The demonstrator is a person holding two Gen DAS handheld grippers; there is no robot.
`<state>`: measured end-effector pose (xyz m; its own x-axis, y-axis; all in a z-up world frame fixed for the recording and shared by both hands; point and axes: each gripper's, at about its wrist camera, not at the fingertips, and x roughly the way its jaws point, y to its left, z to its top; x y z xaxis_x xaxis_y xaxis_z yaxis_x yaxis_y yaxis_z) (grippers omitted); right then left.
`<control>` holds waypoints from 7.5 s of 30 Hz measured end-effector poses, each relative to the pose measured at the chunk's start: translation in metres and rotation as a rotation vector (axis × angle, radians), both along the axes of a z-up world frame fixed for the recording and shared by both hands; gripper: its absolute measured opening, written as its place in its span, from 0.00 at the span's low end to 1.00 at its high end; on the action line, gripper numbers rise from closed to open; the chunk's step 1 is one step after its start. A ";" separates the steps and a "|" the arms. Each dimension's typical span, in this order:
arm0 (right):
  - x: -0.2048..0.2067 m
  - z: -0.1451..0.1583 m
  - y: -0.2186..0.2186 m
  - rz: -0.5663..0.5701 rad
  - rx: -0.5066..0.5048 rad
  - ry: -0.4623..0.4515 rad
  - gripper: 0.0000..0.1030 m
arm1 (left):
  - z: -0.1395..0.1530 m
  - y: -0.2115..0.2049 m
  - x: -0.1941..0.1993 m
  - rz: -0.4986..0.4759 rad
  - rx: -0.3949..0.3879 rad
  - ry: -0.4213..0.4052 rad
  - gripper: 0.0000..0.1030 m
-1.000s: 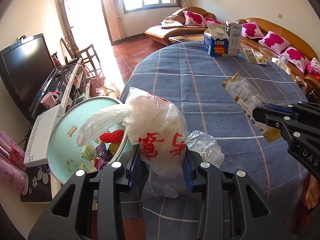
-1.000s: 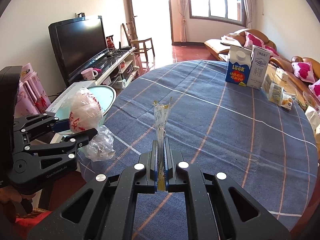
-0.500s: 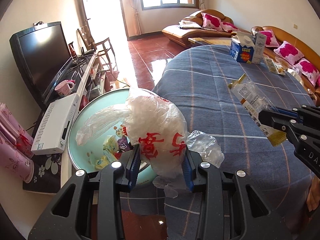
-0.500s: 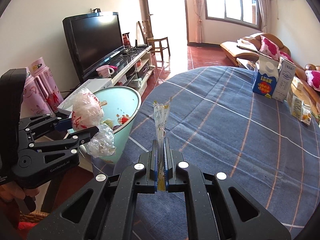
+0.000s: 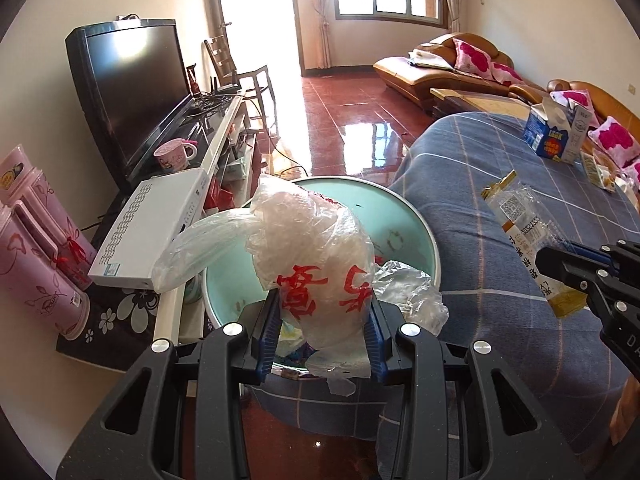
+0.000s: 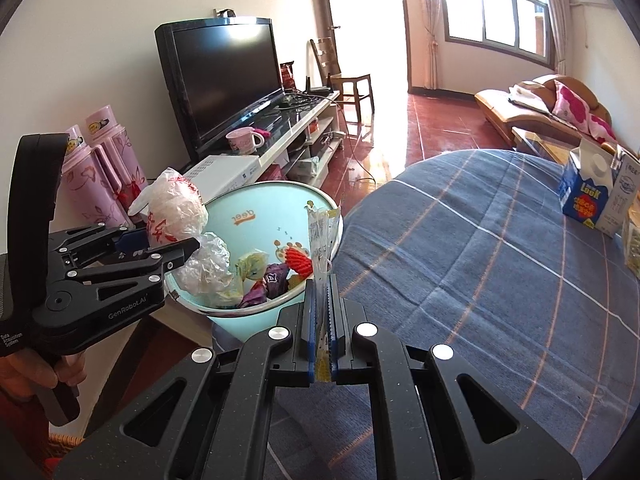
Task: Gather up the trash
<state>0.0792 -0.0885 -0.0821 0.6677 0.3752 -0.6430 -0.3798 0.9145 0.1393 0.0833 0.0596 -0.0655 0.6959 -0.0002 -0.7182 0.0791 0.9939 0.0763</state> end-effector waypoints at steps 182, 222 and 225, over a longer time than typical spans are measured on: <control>-0.069 0.113 -0.002 -0.147 0.248 -0.328 0.83 | 0.114 0.031 -0.087 0.310 -0.020 -0.328 0.94; -0.074 0.113 -0.001 -0.161 0.257 -0.331 0.83 | 0.123 0.033 -0.092 0.312 -0.054 -0.367 0.94; -0.074 0.113 -0.002 -0.161 0.257 -0.331 0.83 | 0.120 0.033 -0.090 0.304 -0.054 -0.357 0.94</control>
<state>0.0050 -0.0900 0.0305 0.8847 0.3691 -0.2847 -0.2974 0.9173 0.2649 -0.0072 0.0923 0.0545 0.8737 0.2108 -0.4384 -0.2378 0.9713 -0.0071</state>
